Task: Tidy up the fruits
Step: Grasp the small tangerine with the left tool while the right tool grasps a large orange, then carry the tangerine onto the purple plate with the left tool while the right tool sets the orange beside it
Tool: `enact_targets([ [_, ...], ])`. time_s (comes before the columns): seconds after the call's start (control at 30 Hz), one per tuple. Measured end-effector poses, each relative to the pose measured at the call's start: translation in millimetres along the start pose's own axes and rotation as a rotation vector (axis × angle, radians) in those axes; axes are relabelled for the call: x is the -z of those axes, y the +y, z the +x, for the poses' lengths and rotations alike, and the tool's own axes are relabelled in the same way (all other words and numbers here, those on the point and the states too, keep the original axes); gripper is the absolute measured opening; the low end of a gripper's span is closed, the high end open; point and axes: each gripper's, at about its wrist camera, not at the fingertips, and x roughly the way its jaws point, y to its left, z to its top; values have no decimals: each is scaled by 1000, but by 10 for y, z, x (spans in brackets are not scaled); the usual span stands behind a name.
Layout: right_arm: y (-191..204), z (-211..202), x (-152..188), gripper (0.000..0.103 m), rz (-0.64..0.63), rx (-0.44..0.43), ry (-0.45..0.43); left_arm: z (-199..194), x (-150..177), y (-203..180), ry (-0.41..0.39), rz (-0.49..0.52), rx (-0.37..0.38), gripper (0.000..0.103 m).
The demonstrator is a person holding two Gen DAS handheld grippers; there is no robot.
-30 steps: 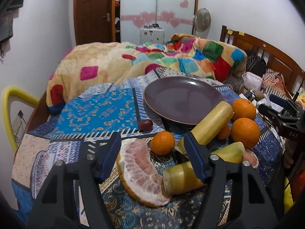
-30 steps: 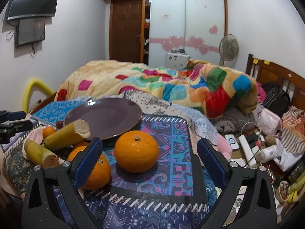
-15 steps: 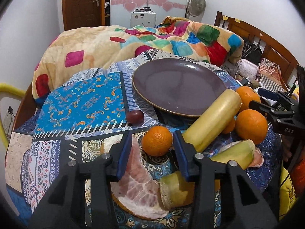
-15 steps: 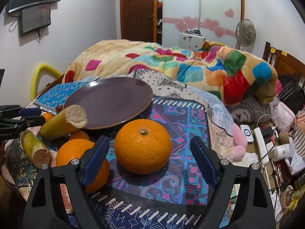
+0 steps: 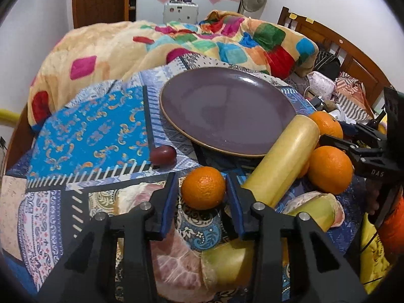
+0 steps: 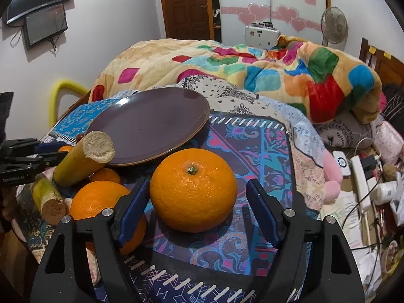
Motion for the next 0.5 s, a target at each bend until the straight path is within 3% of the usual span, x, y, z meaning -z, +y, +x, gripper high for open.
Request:
enact_targets([
  [0.03, 17, -5, 4, 67, -6, -8, -1, 1, -3, 0, 0, -2, 1, 36],
  [0.2, 44, -14, 8, 65, -12, -1, -5, -41, 7, -54, -15, 17, -26, 36],
  [0.5, 58, -119, -86, 64, -14, 12, -36, -440, -186, -97, -138, 51, -64, 36],
])
